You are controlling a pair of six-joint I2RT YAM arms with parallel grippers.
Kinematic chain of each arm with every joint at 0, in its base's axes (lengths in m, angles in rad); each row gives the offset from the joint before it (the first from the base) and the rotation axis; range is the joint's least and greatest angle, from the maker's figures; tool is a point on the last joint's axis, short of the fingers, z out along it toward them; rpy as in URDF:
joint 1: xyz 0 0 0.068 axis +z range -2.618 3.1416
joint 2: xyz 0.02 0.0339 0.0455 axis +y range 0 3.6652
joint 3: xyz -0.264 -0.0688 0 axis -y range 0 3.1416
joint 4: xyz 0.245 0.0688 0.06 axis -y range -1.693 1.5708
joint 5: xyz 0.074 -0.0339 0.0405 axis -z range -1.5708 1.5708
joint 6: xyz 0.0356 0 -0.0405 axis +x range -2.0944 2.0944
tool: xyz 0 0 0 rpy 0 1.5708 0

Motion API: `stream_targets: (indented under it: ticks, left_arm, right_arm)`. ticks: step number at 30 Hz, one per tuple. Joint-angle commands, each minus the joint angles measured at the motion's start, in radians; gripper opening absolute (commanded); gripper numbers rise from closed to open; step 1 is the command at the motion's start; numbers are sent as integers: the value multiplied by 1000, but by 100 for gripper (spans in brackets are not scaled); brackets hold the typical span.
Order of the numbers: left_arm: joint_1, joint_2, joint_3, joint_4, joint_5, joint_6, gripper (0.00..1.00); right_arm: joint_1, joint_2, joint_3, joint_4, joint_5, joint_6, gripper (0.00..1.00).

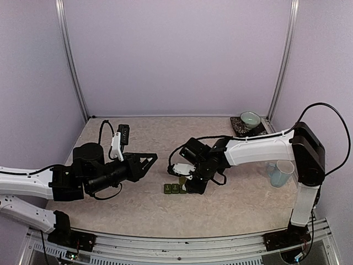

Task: Sort the pills into containers
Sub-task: Pour the pill into the compartment of the pill container.

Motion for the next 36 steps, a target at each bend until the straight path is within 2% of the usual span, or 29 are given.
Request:
stream_targets:
  ticks: [1,22,36]
  left_arm:
    - [3,-3,8,23,-5,5,15]
    - [3,1,-2,31,0,-4,15]
    - [2,-14,-21,38,-4,-7,15]
  right_arm:
    - [15,15,31,-41,13,-9,0]
    - [47,81,155,-198,71,-2,0]
    - [53,104,191,-235,92,-4,0]
